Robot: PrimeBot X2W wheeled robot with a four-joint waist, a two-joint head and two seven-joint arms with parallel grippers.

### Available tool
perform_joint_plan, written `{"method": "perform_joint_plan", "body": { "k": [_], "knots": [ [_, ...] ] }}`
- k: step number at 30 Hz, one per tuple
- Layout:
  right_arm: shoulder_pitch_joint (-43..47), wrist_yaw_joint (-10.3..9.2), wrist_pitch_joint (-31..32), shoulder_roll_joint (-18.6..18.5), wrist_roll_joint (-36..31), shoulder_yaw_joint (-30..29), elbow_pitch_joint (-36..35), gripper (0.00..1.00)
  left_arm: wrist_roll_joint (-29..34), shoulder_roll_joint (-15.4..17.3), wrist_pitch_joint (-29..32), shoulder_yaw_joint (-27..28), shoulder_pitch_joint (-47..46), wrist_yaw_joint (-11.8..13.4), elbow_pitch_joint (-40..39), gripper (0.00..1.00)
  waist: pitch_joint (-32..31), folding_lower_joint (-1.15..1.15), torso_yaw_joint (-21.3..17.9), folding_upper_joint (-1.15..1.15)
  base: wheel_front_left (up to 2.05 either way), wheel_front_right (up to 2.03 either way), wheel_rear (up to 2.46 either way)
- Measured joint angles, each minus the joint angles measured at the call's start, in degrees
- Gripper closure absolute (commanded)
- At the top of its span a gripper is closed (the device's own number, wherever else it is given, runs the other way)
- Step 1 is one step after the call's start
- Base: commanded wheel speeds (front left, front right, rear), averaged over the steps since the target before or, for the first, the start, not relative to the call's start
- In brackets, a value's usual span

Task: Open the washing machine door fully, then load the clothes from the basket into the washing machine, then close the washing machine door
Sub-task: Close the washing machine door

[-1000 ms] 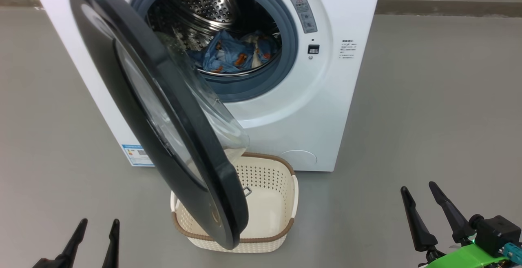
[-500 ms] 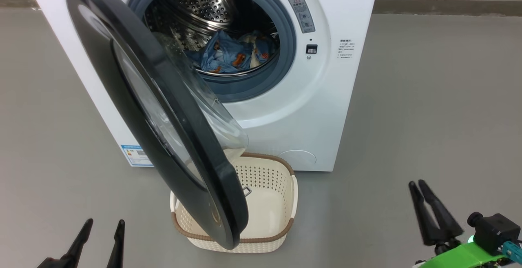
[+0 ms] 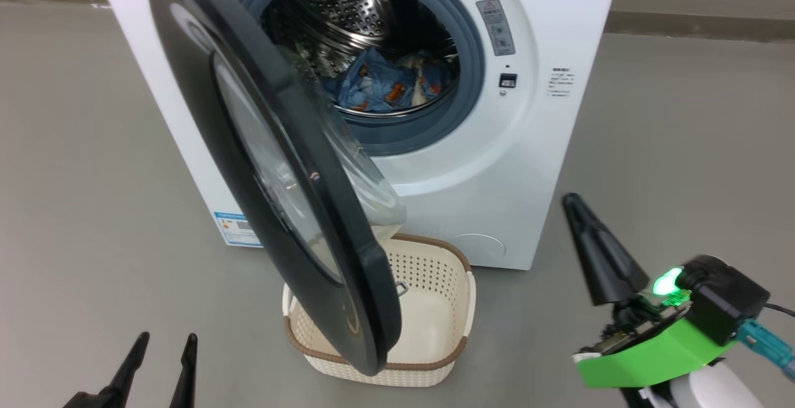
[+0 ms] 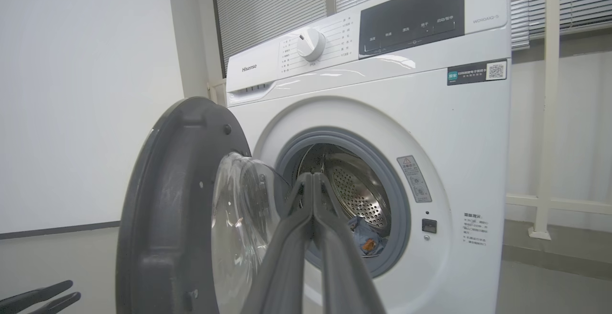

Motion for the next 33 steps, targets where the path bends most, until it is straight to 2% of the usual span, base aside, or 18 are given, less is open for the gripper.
{"method": "perform_joint_plan", "body": {
  "k": [7,15,26,33],
  "knots": [
    [-2.7,0.00,0.0,0.5,0.0,8.1,-5.4,1.00,0.0,-0.1,0.0,0.0,0.0,0.0,-0.2,0.00,-0.5,0.00,2.3,0.00,0.00,0.00,0.00],
    [-4.5,0.00,0.0,1.4,0.1,17.7,-5.6,1.00,0.1,-0.6,0.0,0.3,0.4,0.0,-0.4,0.00,-0.8,0.00,4.1,0.00,0.00,0.00,0.00],
    [-4.6,0.00,0.0,1.8,2.3,27.6,2.1,1.00,0.1,-1.3,0.0,0.3,0.4,0.0,-0.4,0.00,-0.1,0.00,5.3,0.00,0.00,0.00,0.00],
    [-7.1,0.00,0.0,2.7,4.7,30.8,8.3,1.00,0.1,-1.9,0.0,0.0,0.3,0.0,-0.4,0.00,0.6,0.00,5.9,0.00,0.00,0.00,0.00]
  ]
}}
